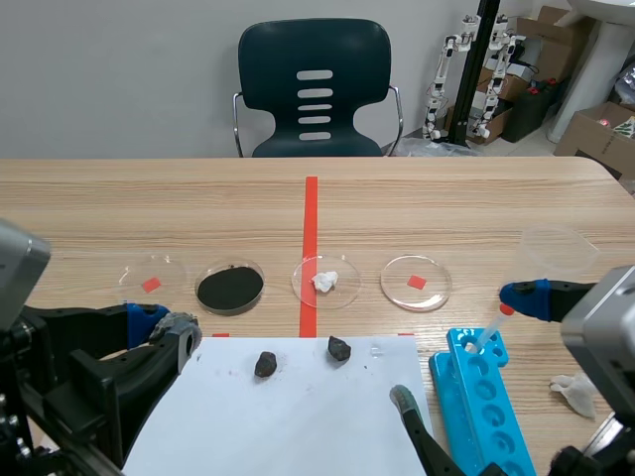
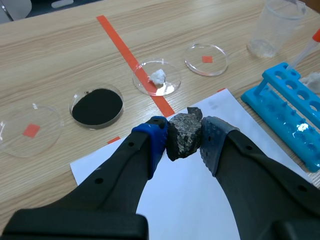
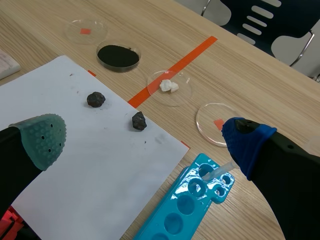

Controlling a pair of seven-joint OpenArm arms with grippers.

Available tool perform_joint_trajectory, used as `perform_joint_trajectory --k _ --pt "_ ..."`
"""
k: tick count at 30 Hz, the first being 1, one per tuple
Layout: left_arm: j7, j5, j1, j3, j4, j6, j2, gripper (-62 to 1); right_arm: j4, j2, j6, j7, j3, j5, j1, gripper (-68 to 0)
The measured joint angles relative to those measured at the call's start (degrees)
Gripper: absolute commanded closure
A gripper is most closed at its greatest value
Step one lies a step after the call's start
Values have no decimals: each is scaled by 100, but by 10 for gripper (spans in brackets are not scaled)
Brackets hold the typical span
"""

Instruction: Put the mineral in the empty petri dish

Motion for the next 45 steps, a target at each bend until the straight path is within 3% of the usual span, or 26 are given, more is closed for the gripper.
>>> perform_joint_trajectory --k 4,8,14,20,23,26,45 --pt "474 -4 -39 2 -9 42 0 -116 0 0 0 0 0 0 0 -679" --pt "717 -291 -509 28 -251 92 0 -116 0 0 0 0 0 0 0 -679" --pt "1305 -560 -1364 28 -1034 671 0 -116 0 -2 0 0 0 0 0 -679" --pt "2138 -560 -2194 28 -1670 920 4 -116 0 -2 0 0 0 0 0 -679" --pt "2747 -553 -2732 33 -1961 1432 136 -116 0 -2 2 0 0 0 0 -679" --pt "3257 -540 -3329 35 -2391 1720 269 -116 0 -2 2 0 0 0 0 -679" --pt "3377 -470 -5860 44 -5215 1779 540 -116 0 0 0 0 0 0 0 -679"
